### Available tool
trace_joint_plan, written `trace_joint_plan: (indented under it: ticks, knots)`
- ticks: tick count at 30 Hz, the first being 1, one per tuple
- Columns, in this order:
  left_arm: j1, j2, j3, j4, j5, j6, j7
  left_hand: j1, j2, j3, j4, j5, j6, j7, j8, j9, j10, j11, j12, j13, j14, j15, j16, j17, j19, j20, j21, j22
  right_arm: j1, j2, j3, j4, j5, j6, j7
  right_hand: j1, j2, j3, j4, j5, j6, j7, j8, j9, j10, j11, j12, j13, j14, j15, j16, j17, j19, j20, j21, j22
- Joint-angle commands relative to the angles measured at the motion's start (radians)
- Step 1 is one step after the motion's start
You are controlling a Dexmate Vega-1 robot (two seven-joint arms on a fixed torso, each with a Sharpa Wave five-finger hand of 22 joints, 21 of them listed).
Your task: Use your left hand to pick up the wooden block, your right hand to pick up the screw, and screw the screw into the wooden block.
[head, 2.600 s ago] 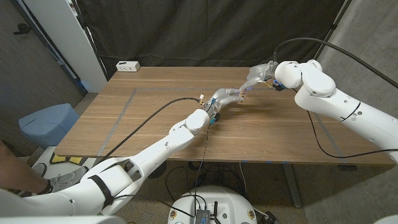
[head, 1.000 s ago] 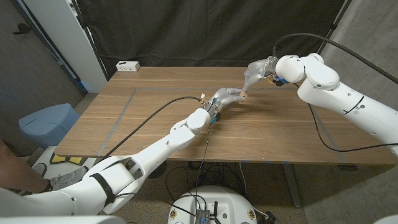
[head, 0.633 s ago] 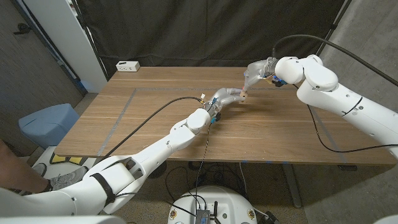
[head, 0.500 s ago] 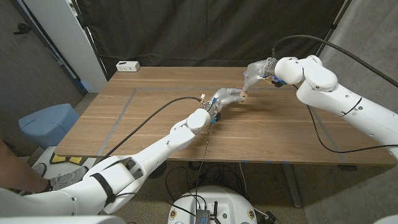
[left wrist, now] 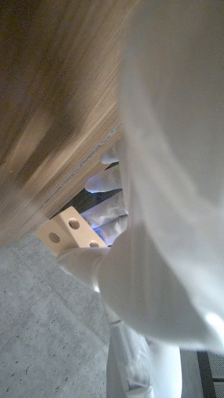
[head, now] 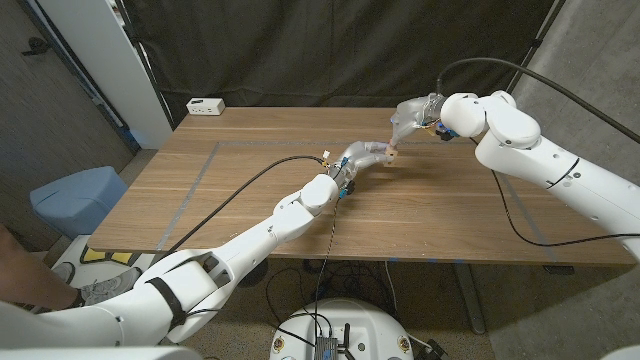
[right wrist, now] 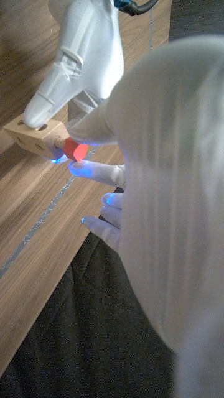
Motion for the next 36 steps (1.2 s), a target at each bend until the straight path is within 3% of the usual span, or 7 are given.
trace_joint_plan:
  ticks: [1,7,16,26,36]
  knots:
    - [-0.003,-0.003,-0.001,0.007,-0.003,-0.005,-0.001,0.013,0.032,0.012,0.010,0.005,0.024,0.010,0.006,0.005,0.011,-0.001,0.008,0.027,0.008,-0.062,0.000,0.001,0.007,-0.001,0.006,0.004,-0.005,0.004,0.000,0.007,-0.001,0.004,-0.013,0.011,-0.001,0.014,0.001,-0.001,0.021,0.002,0.012,0.002,0.013,-0.010,0.005,0.003,0.015,-0.025,0.006,0.002,0.010,-0.002,0.009,0.002]
    - [-0.003,-0.002,-0.001,0.007,-0.003,-0.005,-0.003,0.012,0.033,0.012,0.010,0.005,0.023,0.009,0.006,0.005,0.010,-0.001,0.008,0.027,0.007,-0.062,0.000,0.002,0.006,-0.001,0.005,0.004,-0.009,0.004,0.001,0.008,-0.003,0.006,-0.024,0.012,0.000,0.018,0.002,-0.002,0.034,0.002,0.017,0.000,0.022,-0.005,0.005,0.003,0.022,-0.032,0.007,0.003,0.020,-0.007,0.011,0.002]
    - [-0.006,-0.003,0.000,0.010,-0.003,-0.005,-0.004,0.013,0.033,0.013,0.010,0.005,0.023,0.008,0.005,0.005,0.010,-0.001,0.008,0.026,0.008,-0.062,0.000,0.001,0.007,-0.001,0.006,0.004,-0.017,0.006,0.002,0.007,-0.011,0.000,-0.038,0.011,0.000,0.024,0.005,-0.003,0.065,-0.002,0.030,-0.002,0.043,-0.019,0.008,0.002,0.044,-0.042,0.013,0.004,0.034,-0.013,0.013,0.002]
    - [-0.006,-0.004,0.000,0.011,-0.004,-0.001,-0.003,0.013,0.034,0.013,0.010,0.006,0.023,0.008,0.006,0.005,0.010,-0.001,0.008,0.025,0.007,-0.062,0.000,0.001,0.007,0.000,0.005,0.004,-0.024,0.011,0.000,0.011,-0.021,-0.004,-0.055,-0.012,-0.002,0.024,0.016,-0.005,0.112,0.001,0.050,-0.005,0.080,-0.040,0.012,0.002,0.062,-0.047,0.016,0.006,0.054,-0.018,0.014,0.002]
    - [-0.001,-0.002,0.000,0.003,-0.002,0.005,0.002,0.014,0.034,0.014,0.009,0.006,0.022,0.008,0.005,0.005,0.011,-0.001,0.009,0.026,0.008,-0.061,0.000,0.001,0.007,0.001,0.006,0.004,-0.036,0.016,0.000,0.011,-0.033,-0.011,-0.079,-0.041,-0.001,0.018,0.028,-0.006,0.150,0.004,0.066,-0.009,0.112,-0.039,0.015,0.001,0.086,-0.055,0.023,0.009,0.071,-0.021,0.016,0.003]
